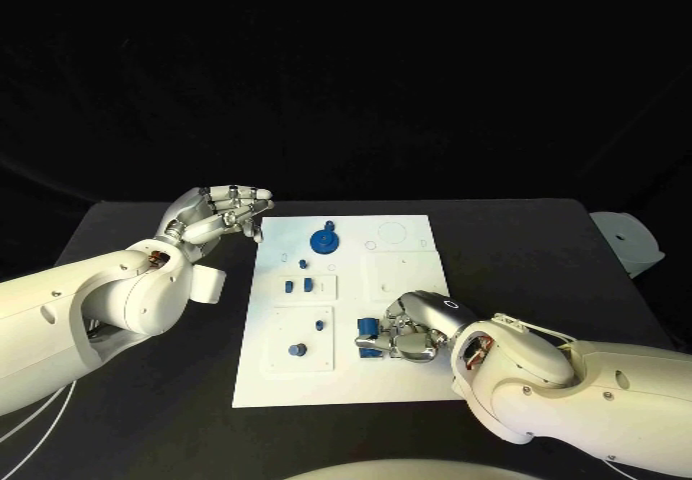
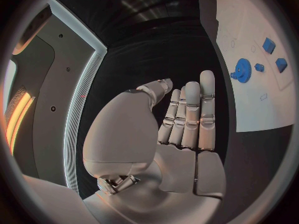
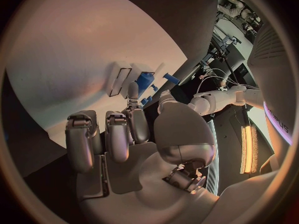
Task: Assemble the parts on the task board
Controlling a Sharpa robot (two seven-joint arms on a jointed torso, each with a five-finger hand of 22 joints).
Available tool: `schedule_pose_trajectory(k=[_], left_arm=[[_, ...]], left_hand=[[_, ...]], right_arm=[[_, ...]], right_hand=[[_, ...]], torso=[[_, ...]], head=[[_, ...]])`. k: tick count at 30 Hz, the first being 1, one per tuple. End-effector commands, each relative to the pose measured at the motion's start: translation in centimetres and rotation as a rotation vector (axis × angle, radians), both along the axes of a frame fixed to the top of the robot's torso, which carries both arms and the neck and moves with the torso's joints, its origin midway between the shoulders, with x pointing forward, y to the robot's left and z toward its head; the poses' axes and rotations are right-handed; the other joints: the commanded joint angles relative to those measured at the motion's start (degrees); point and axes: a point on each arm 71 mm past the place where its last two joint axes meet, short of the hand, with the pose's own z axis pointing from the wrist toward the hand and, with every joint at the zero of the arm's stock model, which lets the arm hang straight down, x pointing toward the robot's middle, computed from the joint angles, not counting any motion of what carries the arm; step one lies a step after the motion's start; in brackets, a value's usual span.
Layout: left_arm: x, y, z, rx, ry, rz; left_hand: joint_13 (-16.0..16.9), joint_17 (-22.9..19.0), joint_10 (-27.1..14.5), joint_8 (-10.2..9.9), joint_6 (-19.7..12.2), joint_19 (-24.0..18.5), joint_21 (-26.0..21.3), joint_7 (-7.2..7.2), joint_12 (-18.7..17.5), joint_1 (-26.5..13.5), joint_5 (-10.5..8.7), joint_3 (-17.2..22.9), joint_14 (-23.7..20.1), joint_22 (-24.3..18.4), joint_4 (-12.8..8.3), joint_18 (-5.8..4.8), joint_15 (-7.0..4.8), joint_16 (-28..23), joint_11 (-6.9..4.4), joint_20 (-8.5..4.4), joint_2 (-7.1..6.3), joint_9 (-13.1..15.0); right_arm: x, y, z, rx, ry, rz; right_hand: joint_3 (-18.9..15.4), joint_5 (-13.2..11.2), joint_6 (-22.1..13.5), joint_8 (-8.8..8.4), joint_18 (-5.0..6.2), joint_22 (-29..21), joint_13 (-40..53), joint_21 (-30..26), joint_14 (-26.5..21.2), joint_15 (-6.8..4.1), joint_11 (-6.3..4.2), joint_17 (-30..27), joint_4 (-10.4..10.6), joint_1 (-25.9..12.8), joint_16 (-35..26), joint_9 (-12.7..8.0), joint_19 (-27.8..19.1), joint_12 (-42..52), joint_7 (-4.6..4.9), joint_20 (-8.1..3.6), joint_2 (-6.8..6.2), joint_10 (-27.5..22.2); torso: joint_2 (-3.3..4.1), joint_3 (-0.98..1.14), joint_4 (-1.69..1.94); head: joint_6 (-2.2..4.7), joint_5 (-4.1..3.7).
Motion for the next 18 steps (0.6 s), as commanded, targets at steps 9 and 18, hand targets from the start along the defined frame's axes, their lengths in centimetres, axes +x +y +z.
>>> schedule_pose_trajectory(k=[9, 18], left_arm=[[-0.1, -0.1, 0.1, -0.012, -0.002, -0.015], [-0.1, -0.1, 0.0, -0.012, -0.001, -0.016]], left_hand=[[0.1, -0.1, -0.5, 0.3, -0.3, 0.0, -0.2, -0.05, 0.3, -0.2, 0.27, -0.2, -0.5, -0.1, 0.1, 0.36, 0.04, 0.3, -0.1, 0.36, 0.52, -0.1], [0.1, -0.1, -0.5, 0.3, -0.3, 0.0, -0.2, -0.05, 0.3, -0.2, 0.27, -0.2, -0.5, -0.1, 0.1, 0.36, 0.04, 0.3, -0.1, 0.36, 0.52, -0.1]], right_arm=[[-0.8, -0.8, 0.9, -0.021, -0.034, 0.026], [-0.9, -1.1, 0.8, -0.037, -0.018, 0.032]], right_hand=[[-1.8, 0.6, -0.5, 0.59, -0.39, 15.1, 6.9, 0.3, 5.9, -0.25, -0.25, 13.7, -0.2, 3.5, 0.2, 0.2, 6.0, 0.1, 0.05, -0.43, 0.67, 1.0], [-3.7, 3.7, -0.7, 0.79, -0.39, 15.1, 7.3, 0.3, 5.9, -0.33, -0.36, 14.0, -0.2, 11.4, 0.4, 0.1, 6.0, 0.3, -0.06, -0.5, 2.96, 1.2]], torso=[[-0.01, 0.06, -0.03], [0.02, 0.0, 0.07]], head=[[0.03, -0.27], [0.04, -0.4]])
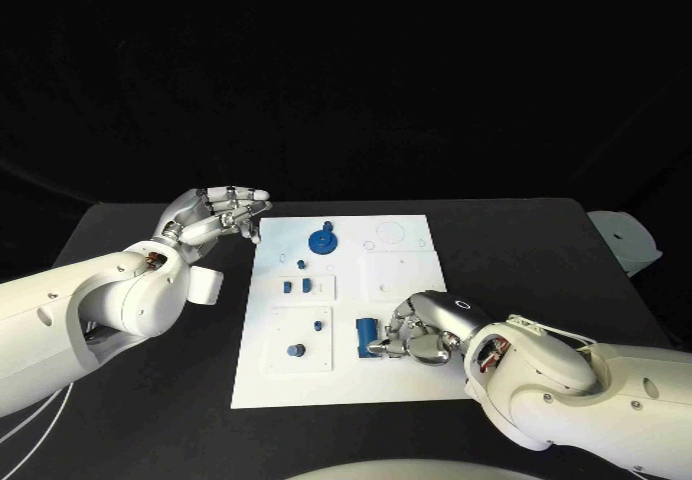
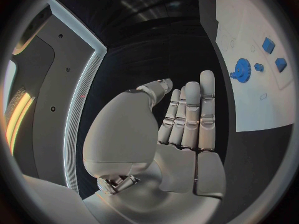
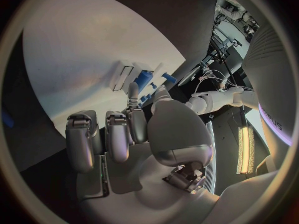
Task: Assemble the parts on the task board
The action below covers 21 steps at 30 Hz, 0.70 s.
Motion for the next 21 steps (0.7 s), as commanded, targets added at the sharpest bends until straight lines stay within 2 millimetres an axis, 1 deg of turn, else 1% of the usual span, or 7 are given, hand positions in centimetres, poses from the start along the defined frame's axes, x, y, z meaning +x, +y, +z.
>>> schedule_pose_trajectory(k=[1, 3, 6, 11, 15, 19, 21], left_arm=[[-0.1, -0.2, 0.1, -0.013, -0.002, -0.018], [-0.1, -0.3, 0.1, -0.013, -0.002, -0.018], [-0.1, -0.3, 0.1, -0.014, -0.002, -0.019], [-0.1, -0.3, 0.0, -0.014, -0.001, -0.018], [-0.1, -0.2, 0.0, -0.013, -0.001, -0.016], [-0.1, -0.2, 0.0, -0.013, -0.001, -0.015], [-0.1, -0.2, 0.0, -0.013, -0.001, -0.015]], left_hand=[[0.1, -0.1, -0.3, 0.3, -0.3, 0.0, -0.2, -0.05, 0.3, -0.2, 0.28, -0.2, -0.5, -0.1, 0.1, 0.36, 0.04, 0.3, 0.1, 0.36, 0.52, -0.1], [0.1, -0.1, -0.3, 0.3, -0.3, 0.0, -0.2, -0.05, 0.3, -0.2, 0.28, -0.2, -0.5, -0.1, 0.1, 0.36, 0.04, 0.3, 0.1, 0.36, 0.52, -0.1], [0.1, -0.1, -0.3, 0.3, -0.3, 0.0, -0.2, -0.05, 0.3, -0.2, 0.28, -0.2, -0.5, -0.1, 0.1, 0.36, 0.04, 0.3, 0.1, 0.36, 0.52, -0.1], [0.1, -0.1, -0.4, 0.4, -0.3, 0.0, -0.3, -0.05, 0.4, -0.3, 0.29, -0.2, -0.5, -0.1, 0.2, 0.36, 0.05, 0.3, 0.11, 0.38, 0.64, -0.1], [0.1, -0.1, -0.4, 0.4, -0.3, 0.0, -0.3, -0.05, 0.4, -0.3, 0.3, -0.1, -0.5, -0.1, 0.2, 0.36, 0.06, 0.3, 0.11, 0.38, 0.73, -0.1], [0.1, -0.1, -0.4, 0.4, -0.3, 0.0, -0.3, -0.05, 0.4, -0.3, 0.3, -0.1, -0.5, -0.1, 0.2, 0.36, 0.06, 0.3, 0.11, 0.38, 0.73, -0.1], [0.1, -0.1, -0.4, 0.4, -0.3, 0.0, -0.3, -0.05, 0.4, -0.3, 0.3, -0.1, -0.5, -0.1, 0.2, 0.36, 0.06, 0.3, 0.11, 0.38, 0.73, -0.1]], right_arm=[[0.1, 0.2, -0.2, -0.025, 0.004, 0.028], [0.2, 0.3, -0.3, -0.032, 0.007, 0.032], [0.5, 0.6, -0.6, -0.041, 0.005, 0.037], [1.0, 0.9, -0.9, -0.057, 0.001, 0.04], [1.3, 1.0, -1.2, -0.072, -0.007, 0.042], [1.5, 1.1, -1.3, -0.079, -0.021, 0.041], [1.6, 1.1, -1.2, -0.075, -0.033, 0.035]], right_hand=[[-0.5, 1.0, -0.4, 0.34, -0.38, 15.1, 7.1, 0.3, 5.9, -0.35, -0.38, 14.0, 0.0, 2.2, 0.4, -0.1, 6.0, 0.2, -0.08, -0.53, 0.6, 1.2], [-0.9, 1.8, -0.4, 0.28, -0.38, 15.1, 7.2, 0.3, 6.0, -0.37, -0.39, 14.1, 0.0, 3.8, 0.4, -0.2, 6.0, 0.3, -0.09, -0.54, 0.6, 1.2], [-1.1, 1.7, -0.5, 0.11, -0.38, 15.1, 7.2, 0.3, 6.0, -0.39, -0.42, 14.2, -0.1, 7.0, 0.4, -0.4, 6.0, 0.2, -0.1, -0.56, 1.06, 1.2], [-1.2, 1.8, -0.4, 0.02, -0.38, 15.1, 7.3, 0.3, 6.0, -0.39, -0.43, 14.2, -0.1, 8.3, 0.5, -0.6, 6.0, 0.3, -0.11, -0.56, 1.4, 1.3], [-1.2, 1.8, -0.4, -0.06, -0.38, 15.1, 7.3, 0.3, 6.0, -0.42, -0.46, 14.2, -0.2, 9.4, 0.4, -0.7, 6.0, 0.2, -0.15, -0.58, 1.86, 1.2], [-1.2, 1.9, -0.4, -0.13, -0.38, 15.1, 7.3, 0.3, 6.0, -0.44, -0.49, 14.2, -0.2, 10.3, 0.4, -0.8, 6.0, 0.2, -0.18, -0.6, 1.95, 1.3], [-1.2, 1.9, -0.3, -0.17, -0.38, 15.1, 7.3, 0.3, 6.0, -0.45, -0.48, 14.2, 0.0, 10.6, 0.5, -0.9, 6.0, 0.2, -0.16, -0.61, 2.43, 1.3]], torso=[[0.03, -0.04, 0.12], [0.02, -0.07, 0.17], [0.1, -0.05, 0.24], [0.1, -0.1, 0.28], [0.07, -0.16, 0.14], [0.06, -0.1, 0.11], [0.06, -0.09, 0.12]], head=[[0.03, -0.14], [0.0, -0.12], [0.06, -0.09], [-0.11, -0.02], [-0.19, 0.07], [-0.33, 0.12], [-0.37, 0.08]])
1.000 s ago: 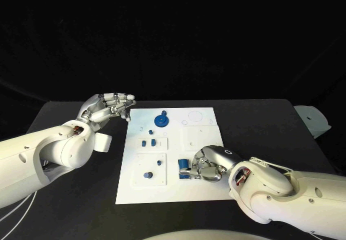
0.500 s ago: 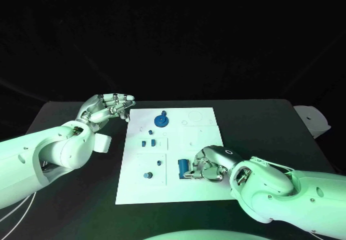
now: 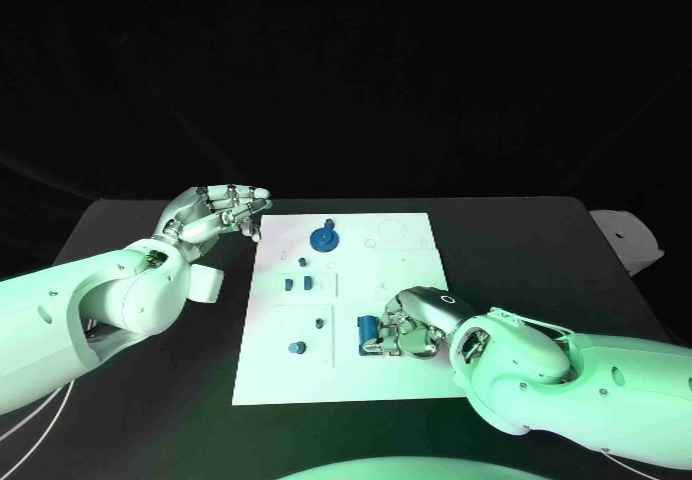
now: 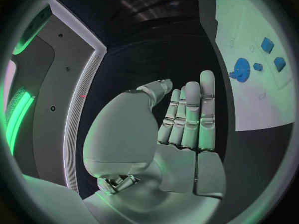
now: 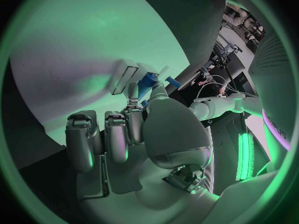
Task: Assemble the parts on the task board
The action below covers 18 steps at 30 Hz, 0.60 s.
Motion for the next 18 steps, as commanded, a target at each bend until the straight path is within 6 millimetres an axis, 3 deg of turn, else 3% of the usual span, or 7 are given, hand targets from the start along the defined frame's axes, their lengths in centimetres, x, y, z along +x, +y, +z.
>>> schedule_pose_trajectory(k=[1, 5, 12, 18], left_arm=[[-0.1, -0.2, 0.1, -0.013, -0.003, -0.015], [-0.1, -0.1, 0.1, -0.012, -0.003, -0.014], [-0.1, -0.1, 0.1, -0.012, -0.003, -0.013], [-0.1, -0.1, 0.1, -0.012, -0.002, -0.012]], left_hand=[[0.1, -0.1, -0.4, 0.3, -0.3, 0.0, -0.3, -0.06, 0.3, 0.0, 0.3, -0.1, -0.5, -0.1, 0.3, 0.36, 0.06, 0.3, 0.11, 0.39, 0.55, -0.1], [0.1, -0.1, -0.4, 0.3, -0.3, 0.0, -0.3, -0.06, 0.3, 0.0, 0.3, -0.1, -0.5, -0.1, 0.3, 0.36, 0.06, 0.3, 0.11, 0.39, 0.55, -0.1], [0.1, -0.1, -0.4, 0.3, -0.3, 0.0, -0.3, -0.06, 0.3, 0.0, 0.3, -0.1, -0.5, -0.1, 0.3, 0.36, 0.06, 0.3, 0.11, 0.39, 0.55, -0.1], [0.1, -0.1, -0.4, 0.3, -0.3, 0.0, -0.3, -0.06, 0.3, 0.0, 0.3, -0.1, -0.5, -0.1, 0.3, 0.36, 0.06, 0.3, 0.11, 0.39, 0.55, -0.1]], right_arm=[[0.2, -0.2, -0.2, -0.032, -0.024, 0.002], [0.2, -0.3, -0.1, -0.028, -0.032, 0.0], [0.0, -0.2, 0.3, 0.023, -0.048, -0.012], [-0.2, -1.3, 1.4, 0.154, -0.102, -0.054]], right_hand=[[-0.2, 0.5, -0.3, -0.18, -0.38, 15.1, 2.9, 0.3, 5.7, -0.34, -0.46, 14.3, 0.2, 2.5, 0.3, -0.1, 6.1, 0.0, -0.15, -0.32, 2.8, 1.3], [-0.3, 0.6, -0.3, -0.19, -0.38, 15.1, 2.9, 0.3, 5.7, -0.34, -0.47, 14.5, 0.2, 2.6, 0.4, -0.1, 6.1, 0.1, -0.17, -0.32, 2.96, 1.3], [-1.6, 0.4, -0.3, -0.33, -0.38, 15.1, 2.9, 0.3, 5.6, -0.32, -0.42, 14.0, 0.2, 3.5, 0.1, -0.3, 6.1, -0.1, -0.08, -0.33, 1.49, 1.3], [-3.4, 1.1, -1.1, -0.96, -0.38, 15.1, 1.9, 0.3, 5.2, 0.02, 0.02, 12.5, 0.3, 2.6, -0.6, -0.7, 6.1, -2.2, 0.45, -0.09, 1.16, 0.4]], torso=[[-0.03, 0.03, -0.02], [-0.08, 0.03, -0.03], [-0.02, 0.1, -0.06], [-0.13, -0.01, -0.12]], head=[[-0.05, -0.04], [0.0, -0.02], [0.07, -0.19], [0.16, -0.5]])
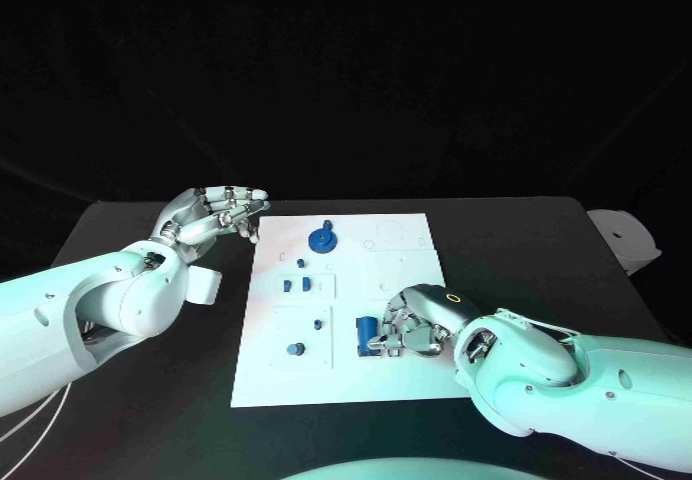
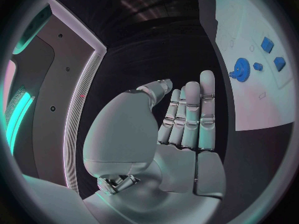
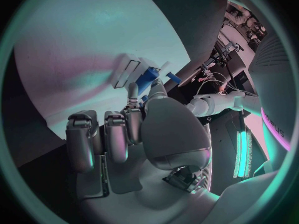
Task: Assemble the parts on the task board
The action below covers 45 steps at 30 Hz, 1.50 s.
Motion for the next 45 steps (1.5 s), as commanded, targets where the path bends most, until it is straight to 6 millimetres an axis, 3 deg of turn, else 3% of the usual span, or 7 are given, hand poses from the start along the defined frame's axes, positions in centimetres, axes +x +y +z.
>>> schedule_pose_trajectory(k=[1, 8, 12, 18, 21, 34, 45], left_arm=[[-0.1, -0.2, 0.1, -0.012, -0.003, -0.014], [0.0, -0.2, 0.0, -0.012, -0.002, -0.014], [0.0, -0.2, 0.0, -0.012, -0.001, -0.016], [-0.1, -0.3, 0.0, -0.014, -0.002, -0.019], [-0.1, -0.4, 0.1, -0.015, -0.002, -0.021], [-0.2, -0.6, 0.1, -0.018, -0.002, -0.028], [-0.2, -0.7, 0.1, -0.019, -0.002, -0.03]], left_hand=[[0.1, -0.1, -0.4, 0.3, -0.3, 0.0, -0.3, -0.06, 0.3, 0.0, 0.3, -0.1, -0.5, -0.1, 0.3, 0.36, 0.06, 0.3, 0.11, 0.4, 0.55, -0.1], [0.1, -0.1, -0.4, 0.3, -0.3, 0.0, -0.3, -0.06, 0.3, 0.0, 0.3, -0.1, -0.5, -0.1, 0.3, 0.36, 0.06, 0.3, 0.11, 0.4, 0.55, -0.1], [0.1, -0.1, -0.4, 0.3, -0.3, 0.0, -0.3, -0.06, 0.3, 0.0, 0.3, -0.1, -0.5, -0.1, 0.3, 0.36, 0.06, 0.3, 0.11, 0.4, 0.55, -0.1], [0.1, -0.1, -0.4, 0.3, -0.3, 0.0, -0.3, -0.06, 0.3, 0.0, 0.3, -0.1, -0.5, -0.1, 0.3, 0.36, 0.06, 0.3, 0.11, 0.4, 0.55, -0.1], [0.1, -0.1, -0.4, 0.3, -0.3, 0.0, -0.3, -0.06, 0.3, 0.0, 0.3, -0.1, -0.5, -0.1, 0.3, 0.36, 0.06, 0.3, 0.11, 0.4, 0.55, -0.1], [0.1, -0.1, -0.6, 0.4, -0.4, 0.0, -0.4, -0.07, 0.5, -0.2, 0.29, -0.1, -0.5, -0.1, 0.4, 0.37, 0.07, 0.4, 0.1, 0.42, 0.62, -0.1], [0.1, -0.1, -0.6, 0.4, -0.4, 0.0, -0.4, -0.07, 0.5, -0.2, 0.29, -0.1, -0.5, -0.1, 0.4, 0.37, 0.07, 0.4, 0.1, 0.42, 0.62, -0.1]], right_arm=[[0.0, -0.6, 1.2, 0.139, -0.069, -0.034], [0.1, -2.8, 2.4, 0.189, -0.096, -0.084], [0.2, -5.2, 2.7, 0.164, -0.077, -0.137], [0.6, -9.4, 2.7, 0.051, -0.055, -0.201], [0.4, -10.5, 2.8, 0.002, -0.055, -0.21], [-0.4, -14.3, 2.7, -0.156, -0.045, -0.277], [-0.4, -15.8, 2.1, -0.248, -0.04, -0.294]], right_hand=[[-0.8, 0.4, -1.0, -0.76, -0.39, 15.1, -2.3, 0.3, 5.2, 0.01, 0.16, 12.4, -0.1, 0.9, -0.4, -0.2, 6.0, -1.0, 0.29, 0.12, 1.0, 0.3], [-1.0, 0.5, -1.1, -0.9, -0.39, 15.1, -2.4, 0.3, 5.2, 0.07, 0.22, 12.5, -0.1, 1.0, -0.4, -0.3, 6.0, -1.2, 0.37, 0.17, 1.02, 0.2], [-1.3, 0.2, -1.4, -1.17, -0.39, 15.1, -2.5, 0.3, 5.2, 0.18, 0.35, 12.4, -0.1, 1.1, -0.4, -0.4, 6.0, -1.4, 0.52, 0.26, 1.05, 0.1], [-2.3, -0.2, -3.2, -3.92, -0.39, 15.1, -3.7, 0.3, 5.1, 1.02, 1.34, 12.0, -0.3, 5.3, -0.6, -1.7, 6.0, -4.1, 1.69, 1.02, 1.27, -1.1], [-2.6, -0.1, -3.2, -4.32, -0.39, 15.1, -3.8, 0.3, 5.1, 1.13, 1.43, 12.1, -0.4, 6.3, -0.6, -1.9, 6.0, -4.3, 1.77, 1.14, 1.22, -1.3], [-2.8, 0.1, -2.8, -4.56, -0.39, 15.1, -3.8, 0.3, 5.1, 1.15, 1.43, 12.2, -0.4, 7.1, -0.6, -2.1, 6.0, -4.4, 1.76, 1.22, 1.28, -1.2], [-3.7, 1.6, -2.8, -5.29, -0.39, 15.1, -4.3, 0.3, 5.0, 1.27, 1.58, 11.7, -0.2, 7.6, -0.8, -2.4, 6.0, -5.3, 1.94, 1.34, 1.25, -1.6]], torso=[[-0.07, -0.08, 0.0], [-0.1, -0.01, -0.04], [-0.07, -0.06, -0.03], [-0.11, -0.14, -0.3], [-0.15, -0.14, -0.42], [-0.17, -0.13, -0.39], [-0.14, -0.01, -0.35]], head=[[0.1, -0.28], [0.32, -0.93], [0.48, -1.95], [0.52, -3.47], [0.46, -3.75], [0.8, -6.63], [0.82, -7.16]])
